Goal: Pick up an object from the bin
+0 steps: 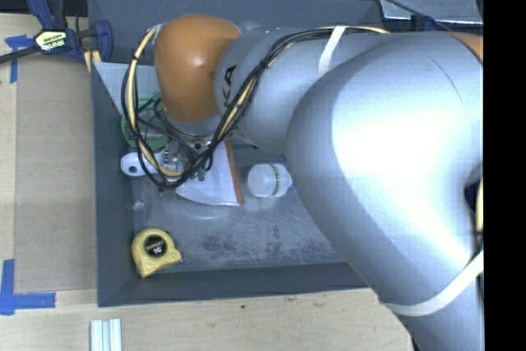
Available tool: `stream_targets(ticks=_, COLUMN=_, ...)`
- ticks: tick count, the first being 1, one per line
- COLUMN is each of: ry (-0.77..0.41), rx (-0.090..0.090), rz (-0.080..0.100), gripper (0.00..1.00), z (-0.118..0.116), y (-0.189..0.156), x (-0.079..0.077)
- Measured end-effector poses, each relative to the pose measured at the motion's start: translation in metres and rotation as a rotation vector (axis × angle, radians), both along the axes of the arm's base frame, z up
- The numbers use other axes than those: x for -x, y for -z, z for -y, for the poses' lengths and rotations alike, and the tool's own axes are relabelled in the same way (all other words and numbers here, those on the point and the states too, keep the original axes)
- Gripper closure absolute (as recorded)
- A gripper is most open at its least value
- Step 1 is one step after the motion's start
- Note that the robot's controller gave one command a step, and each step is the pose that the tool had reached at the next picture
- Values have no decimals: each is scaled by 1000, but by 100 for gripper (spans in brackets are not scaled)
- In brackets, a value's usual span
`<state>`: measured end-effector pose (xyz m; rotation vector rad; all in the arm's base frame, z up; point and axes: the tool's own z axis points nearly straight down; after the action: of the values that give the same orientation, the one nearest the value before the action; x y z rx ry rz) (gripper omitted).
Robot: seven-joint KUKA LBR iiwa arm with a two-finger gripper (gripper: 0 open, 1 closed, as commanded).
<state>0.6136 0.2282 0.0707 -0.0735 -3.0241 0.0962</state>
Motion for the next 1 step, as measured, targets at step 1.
stream_targets(ticks=1, ry=-9, rx=-4, rz=8, gripper=100, z=17, y=-198, x=57)
